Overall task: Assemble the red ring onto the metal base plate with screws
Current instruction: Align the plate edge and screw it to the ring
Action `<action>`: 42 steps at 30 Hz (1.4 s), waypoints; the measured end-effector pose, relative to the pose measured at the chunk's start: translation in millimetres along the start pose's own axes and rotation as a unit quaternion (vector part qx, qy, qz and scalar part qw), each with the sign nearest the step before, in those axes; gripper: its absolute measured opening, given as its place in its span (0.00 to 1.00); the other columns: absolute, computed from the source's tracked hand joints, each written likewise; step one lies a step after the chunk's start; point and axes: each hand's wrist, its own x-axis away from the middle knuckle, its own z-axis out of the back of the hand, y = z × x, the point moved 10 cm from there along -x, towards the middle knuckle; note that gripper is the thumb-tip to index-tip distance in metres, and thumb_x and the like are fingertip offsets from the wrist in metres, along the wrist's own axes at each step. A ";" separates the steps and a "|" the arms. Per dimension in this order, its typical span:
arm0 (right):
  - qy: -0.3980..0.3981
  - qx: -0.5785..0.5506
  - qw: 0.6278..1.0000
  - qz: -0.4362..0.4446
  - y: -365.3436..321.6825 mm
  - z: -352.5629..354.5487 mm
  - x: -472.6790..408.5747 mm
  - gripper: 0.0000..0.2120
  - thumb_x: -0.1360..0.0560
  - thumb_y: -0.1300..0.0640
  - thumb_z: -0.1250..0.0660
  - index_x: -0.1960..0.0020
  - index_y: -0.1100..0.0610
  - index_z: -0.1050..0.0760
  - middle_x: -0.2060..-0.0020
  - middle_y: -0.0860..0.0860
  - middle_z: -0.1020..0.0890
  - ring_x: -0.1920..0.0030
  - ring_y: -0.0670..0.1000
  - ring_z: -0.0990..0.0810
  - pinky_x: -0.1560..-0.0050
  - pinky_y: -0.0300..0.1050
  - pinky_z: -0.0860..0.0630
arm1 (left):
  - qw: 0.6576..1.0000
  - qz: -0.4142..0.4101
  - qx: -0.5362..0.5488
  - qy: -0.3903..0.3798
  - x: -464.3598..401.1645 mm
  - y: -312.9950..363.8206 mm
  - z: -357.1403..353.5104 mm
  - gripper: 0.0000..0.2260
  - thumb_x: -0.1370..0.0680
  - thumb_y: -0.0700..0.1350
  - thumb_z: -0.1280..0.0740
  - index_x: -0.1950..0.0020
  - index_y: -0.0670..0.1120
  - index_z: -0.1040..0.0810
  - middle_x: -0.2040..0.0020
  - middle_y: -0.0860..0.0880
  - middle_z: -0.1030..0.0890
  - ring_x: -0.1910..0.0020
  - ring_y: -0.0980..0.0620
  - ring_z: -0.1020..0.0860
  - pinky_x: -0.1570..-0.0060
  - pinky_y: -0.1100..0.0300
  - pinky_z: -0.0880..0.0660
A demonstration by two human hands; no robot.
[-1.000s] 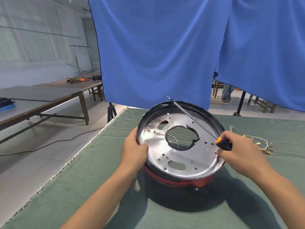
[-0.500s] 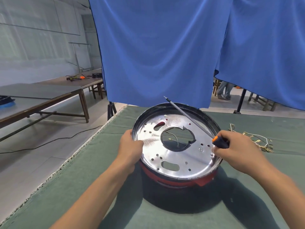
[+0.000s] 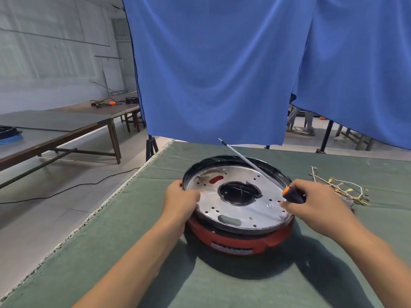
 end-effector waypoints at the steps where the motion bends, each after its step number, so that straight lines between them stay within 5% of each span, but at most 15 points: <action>1: -0.003 -0.012 1.000 0.002 -1.1 -1.5 -0.1 0.11 0.33 0.55 0.25 0.66 0.45 0.27 0.69 0.44 0.21 0.64 0.50 0.24 0.61 0.46 0.28 | 1.000 -0.002 -0.018 -0.004 -1.1 -0.1 -0.4 0.10 0.31 0.28 0.42 0.64 0.41 0.28 0.68 0.46 0.28 0.69 0.48 0.31 0.68 0.59 0.36; 5: -0.027 -0.026 0.999 0.010 -9.9 -8.7 2.7 0.11 0.34 0.56 0.26 0.68 0.45 0.26 0.72 0.43 0.24 0.68 0.46 0.26 0.66 0.44 0.30 | 0.999 -0.005 0.035 0.036 -2.2 -3.2 6.8 0.13 0.29 0.27 0.45 0.55 0.37 0.23 0.64 0.43 0.23 0.67 0.47 0.28 0.70 0.61 0.32; 8: -0.045 -0.003 0.999 0.012 -15.8 -11.7 5.2 0.10 0.34 0.55 0.27 0.68 0.46 0.27 0.70 0.45 0.23 0.66 0.48 0.24 0.64 0.44 0.29 | 0.992 0.024 0.098 0.070 2.2 -12.0 7.7 0.12 0.28 0.28 0.45 0.66 0.43 0.31 0.72 0.48 0.33 0.74 0.52 0.37 0.79 0.66 0.39; 18: -0.054 0.027 0.998 0.017 -28.0 -17.3 10.3 0.09 0.34 0.53 0.29 0.69 0.51 0.27 0.72 0.47 0.25 0.65 0.50 0.26 0.66 0.41 0.32 | 0.982 0.050 0.168 0.069 18.9 -18.6 0.0 0.11 0.32 0.30 0.40 0.57 0.45 0.27 0.60 0.50 0.26 0.65 0.53 0.31 0.65 0.59 0.30; 21: -0.064 0.020 0.998 0.016 -26.3 -16.2 8.3 0.11 0.34 0.51 0.28 0.64 0.58 0.26 0.72 0.52 0.24 0.66 0.55 0.24 0.66 0.44 0.30 | 0.978 0.068 0.175 0.095 19.1 -23.1 5.2 0.17 0.31 0.31 0.39 0.47 0.48 0.30 0.58 0.51 0.26 0.62 0.51 0.28 0.63 0.59 0.30; 25: -0.073 -0.049 0.996 -0.015 -19.4 -15.1 5.8 0.09 0.34 0.51 0.26 0.66 0.53 0.24 0.73 0.51 0.21 0.74 0.52 0.22 0.68 0.46 0.26 | 0.974 0.082 0.184 0.104 18.7 -22.5 9.0 0.11 0.30 0.30 0.39 0.62 0.46 0.27 0.64 0.50 0.27 0.65 0.49 0.31 0.67 0.60 0.34; 32: 0.069 0.046 0.996 -0.032 -5.8 12.8 3.4 0.10 0.31 0.51 0.28 0.65 0.42 0.28 0.60 0.46 0.31 0.60 0.54 0.27 0.60 0.45 0.36 | 0.977 0.006 0.181 0.110 18.8 -8.0 9.2 0.11 0.30 0.29 0.40 0.69 0.43 0.30 0.69 0.51 0.29 0.70 0.54 0.35 0.68 0.60 0.34; 37: 0.088 0.070 0.991 -0.069 10.0 17.7 1.0 0.06 0.30 0.55 0.29 0.55 0.47 0.23 0.52 0.50 0.30 0.58 0.57 0.26 0.58 0.46 0.33 | 0.971 -0.032 0.226 0.071 21.3 3.9 1.8 0.12 0.31 0.30 0.40 0.57 0.42 0.21 0.65 0.52 0.25 0.74 0.60 0.30 0.77 0.66 0.34; 42: 0.062 0.039 0.994 -0.085 15.2 12.1 0.6 0.10 0.34 0.64 0.32 0.58 0.51 0.23 0.60 0.53 0.20 0.58 0.58 0.26 0.64 0.45 0.34 | 0.972 -0.018 0.230 0.045 20.7 1.8 -3.7 0.17 0.29 0.34 0.38 0.43 0.46 0.22 0.56 0.49 0.21 0.62 0.51 0.27 0.63 0.58 0.29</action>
